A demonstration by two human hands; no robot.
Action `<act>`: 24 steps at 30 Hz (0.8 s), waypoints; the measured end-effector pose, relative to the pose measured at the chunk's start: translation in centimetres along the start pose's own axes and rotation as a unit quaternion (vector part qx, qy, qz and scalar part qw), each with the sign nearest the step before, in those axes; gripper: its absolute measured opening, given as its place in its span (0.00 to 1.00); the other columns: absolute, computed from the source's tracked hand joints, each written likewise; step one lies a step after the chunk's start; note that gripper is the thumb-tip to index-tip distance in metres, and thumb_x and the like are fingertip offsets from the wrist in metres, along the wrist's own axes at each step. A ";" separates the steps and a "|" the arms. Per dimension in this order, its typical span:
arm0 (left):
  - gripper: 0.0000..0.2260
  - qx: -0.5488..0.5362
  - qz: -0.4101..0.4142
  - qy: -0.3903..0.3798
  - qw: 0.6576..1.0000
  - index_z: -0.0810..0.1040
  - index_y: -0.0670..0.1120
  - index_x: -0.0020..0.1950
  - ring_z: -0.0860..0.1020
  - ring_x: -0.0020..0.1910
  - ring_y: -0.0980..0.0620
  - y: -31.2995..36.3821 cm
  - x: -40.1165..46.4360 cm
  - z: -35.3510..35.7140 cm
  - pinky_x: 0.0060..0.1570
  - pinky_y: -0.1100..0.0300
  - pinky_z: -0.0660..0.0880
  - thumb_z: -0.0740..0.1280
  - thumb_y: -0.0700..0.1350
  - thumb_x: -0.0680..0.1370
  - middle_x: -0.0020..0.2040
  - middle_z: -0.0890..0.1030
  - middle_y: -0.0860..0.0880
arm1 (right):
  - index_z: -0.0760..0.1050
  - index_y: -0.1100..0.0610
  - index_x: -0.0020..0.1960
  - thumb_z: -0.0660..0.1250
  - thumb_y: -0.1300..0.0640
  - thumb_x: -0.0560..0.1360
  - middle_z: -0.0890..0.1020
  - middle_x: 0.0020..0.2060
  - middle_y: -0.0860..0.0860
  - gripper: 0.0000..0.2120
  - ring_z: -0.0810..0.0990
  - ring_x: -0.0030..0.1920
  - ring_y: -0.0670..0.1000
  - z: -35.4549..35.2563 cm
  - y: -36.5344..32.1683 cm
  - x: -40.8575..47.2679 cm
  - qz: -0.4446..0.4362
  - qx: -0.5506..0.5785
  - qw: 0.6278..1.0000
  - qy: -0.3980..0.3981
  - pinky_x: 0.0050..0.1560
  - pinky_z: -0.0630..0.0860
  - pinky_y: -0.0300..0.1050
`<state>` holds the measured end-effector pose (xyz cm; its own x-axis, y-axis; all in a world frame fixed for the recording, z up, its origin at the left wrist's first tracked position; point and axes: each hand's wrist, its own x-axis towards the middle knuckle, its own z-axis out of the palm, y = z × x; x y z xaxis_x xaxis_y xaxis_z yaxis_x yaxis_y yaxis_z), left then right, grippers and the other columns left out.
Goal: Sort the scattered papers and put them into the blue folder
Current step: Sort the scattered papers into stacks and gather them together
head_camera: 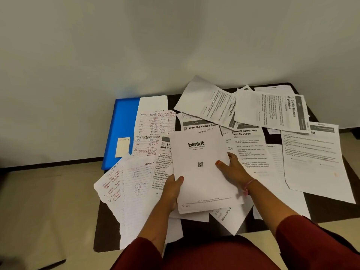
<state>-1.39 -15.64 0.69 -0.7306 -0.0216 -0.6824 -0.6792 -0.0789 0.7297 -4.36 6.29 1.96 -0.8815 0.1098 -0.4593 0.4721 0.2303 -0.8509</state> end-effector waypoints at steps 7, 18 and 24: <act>0.15 0.036 0.052 0.023 0.998 0.70 0.46 0.69 0.74 0.54 0.53 0.3 -1.0 -0.1 0.54 0.60 0.71 0.59 0.41 0.82 0.61 0.76 0.51 | 0.72 0.52 0.61 0.69 0.50 0.73 0.77 0.54 0.48 0.18 0.77 0.57 0.48 0.5 -0.3 -0.9 -0.050 -0.041 0.997 0.045 0.60 0.74 0.42; 0.17 -0.035 0.117 -0.006 0.992 0.74 0.48 0.63 0.79 0.58 0.46 2.9 -1.8 -1.1 0.60 0.47 0.75 0.70 0.38 0.75 0.61 0.80 0.45 | 0.68 0.59 0.67 0.63 0.69 0.77 0.79 0.60 0.55 0.20 0.78 0.59 0.53 -1.9 -3.1 -0.5 -0.047 0.137 0.989 -0.022 0.62 0.74 0.51; 0.22 -0.028 0.204 0.029 0.978 0.68 0.44 0.61 0.81 0.47 0.50 9.1 -3.6 -0.5 0.43 0.58 0.79 0.70 0.30 0.72 0.53 0.81 0.46 | 0.65 0.56 0.67 0.62 0.66 0.78 0.77 0.62 0.54 0.20 0.76 0.62 0.53 -2.5 -6.4 -0.7 -0.138 0.096 0.986 -0.004 0.65 0.72 0.50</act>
<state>-4.87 -16.75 9.76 -0.9338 -0.1198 -0.3371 -0.3255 -0.1062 0.9396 -6.78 7.14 8.37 -0.9771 0.0611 -0.2040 0.2078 0.0633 -0.9761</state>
